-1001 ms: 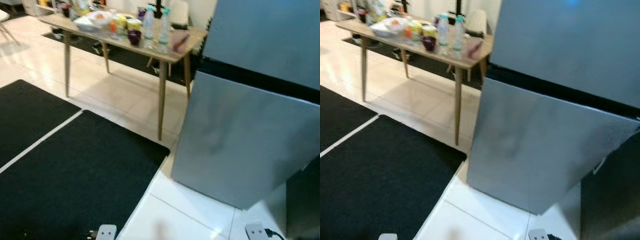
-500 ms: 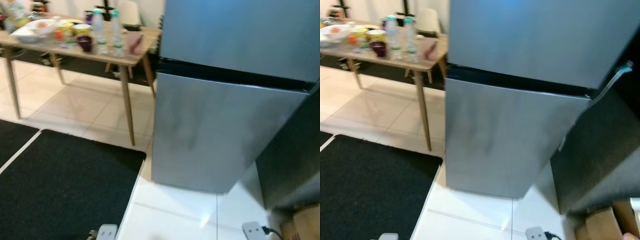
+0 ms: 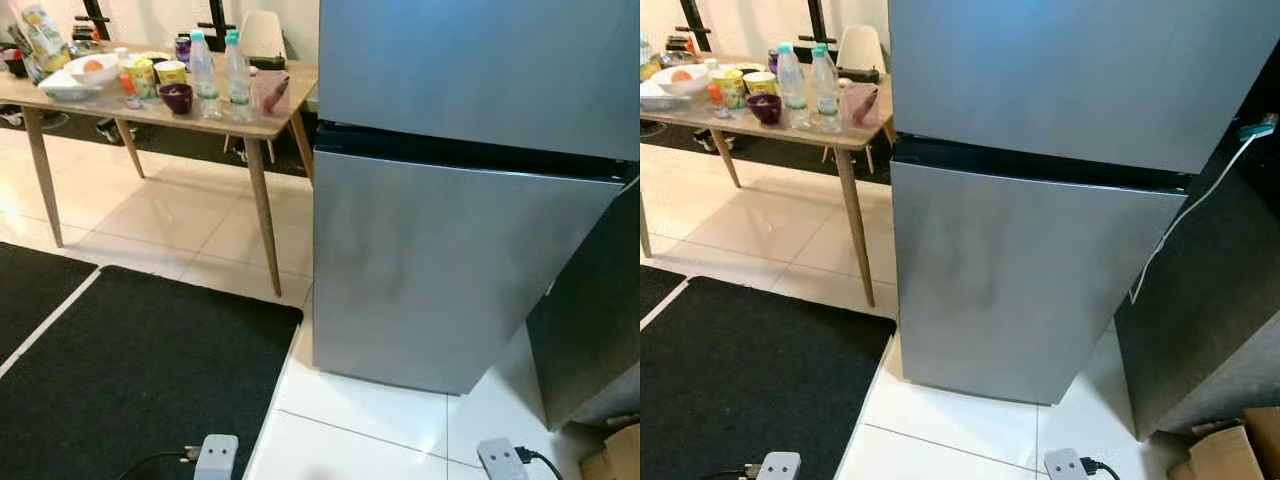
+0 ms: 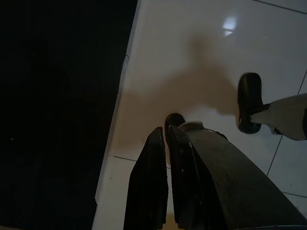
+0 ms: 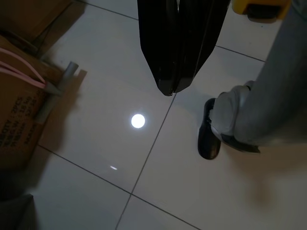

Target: Restocking fridge

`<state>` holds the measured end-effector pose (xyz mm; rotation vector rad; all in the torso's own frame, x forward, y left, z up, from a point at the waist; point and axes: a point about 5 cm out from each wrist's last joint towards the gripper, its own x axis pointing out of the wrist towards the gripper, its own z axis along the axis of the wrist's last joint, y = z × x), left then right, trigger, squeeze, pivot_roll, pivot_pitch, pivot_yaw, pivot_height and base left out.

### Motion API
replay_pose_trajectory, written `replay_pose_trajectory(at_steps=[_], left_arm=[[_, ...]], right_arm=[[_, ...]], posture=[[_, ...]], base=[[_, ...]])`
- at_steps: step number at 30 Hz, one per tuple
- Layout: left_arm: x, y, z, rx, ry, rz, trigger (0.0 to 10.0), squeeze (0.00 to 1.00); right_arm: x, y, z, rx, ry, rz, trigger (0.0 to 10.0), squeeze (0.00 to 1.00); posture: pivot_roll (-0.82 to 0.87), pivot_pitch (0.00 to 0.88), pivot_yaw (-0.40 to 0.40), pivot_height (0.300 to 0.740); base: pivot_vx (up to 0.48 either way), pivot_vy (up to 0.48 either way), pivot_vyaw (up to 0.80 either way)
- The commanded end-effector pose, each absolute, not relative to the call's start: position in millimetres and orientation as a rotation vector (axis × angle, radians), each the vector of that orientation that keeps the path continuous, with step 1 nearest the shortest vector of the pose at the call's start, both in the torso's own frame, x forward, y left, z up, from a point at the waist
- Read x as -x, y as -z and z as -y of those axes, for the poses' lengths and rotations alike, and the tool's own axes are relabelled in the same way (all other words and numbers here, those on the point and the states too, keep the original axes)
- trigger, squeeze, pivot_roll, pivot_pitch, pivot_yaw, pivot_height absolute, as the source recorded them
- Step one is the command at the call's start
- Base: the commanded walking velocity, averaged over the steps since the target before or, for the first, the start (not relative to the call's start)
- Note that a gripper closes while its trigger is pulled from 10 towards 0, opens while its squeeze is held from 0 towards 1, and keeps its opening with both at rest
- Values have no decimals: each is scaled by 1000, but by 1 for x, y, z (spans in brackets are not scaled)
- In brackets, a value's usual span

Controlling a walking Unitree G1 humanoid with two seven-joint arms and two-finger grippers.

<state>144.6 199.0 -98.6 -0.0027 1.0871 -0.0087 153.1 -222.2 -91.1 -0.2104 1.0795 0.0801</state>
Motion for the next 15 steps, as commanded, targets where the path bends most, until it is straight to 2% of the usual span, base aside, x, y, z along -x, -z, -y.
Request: replay_pose_trajectory(at_steps=[1, 15], left_arm=[[-143, 99, -204, -15, 6, -1106, 10000, 0], [-139, 100, -203, -27, 22, -1120, 10000, 0]], right_arm=[[-154, 91, 222, 203, -75, -1077, 10000, 0], [-139, 96, 223, 184, -57, -1110, 10000, 0]], posture=[[-16, 0, -27, 740], [-13, 4, -19, 740]], base=[[0, 0, 0], [0, 0, 0]])
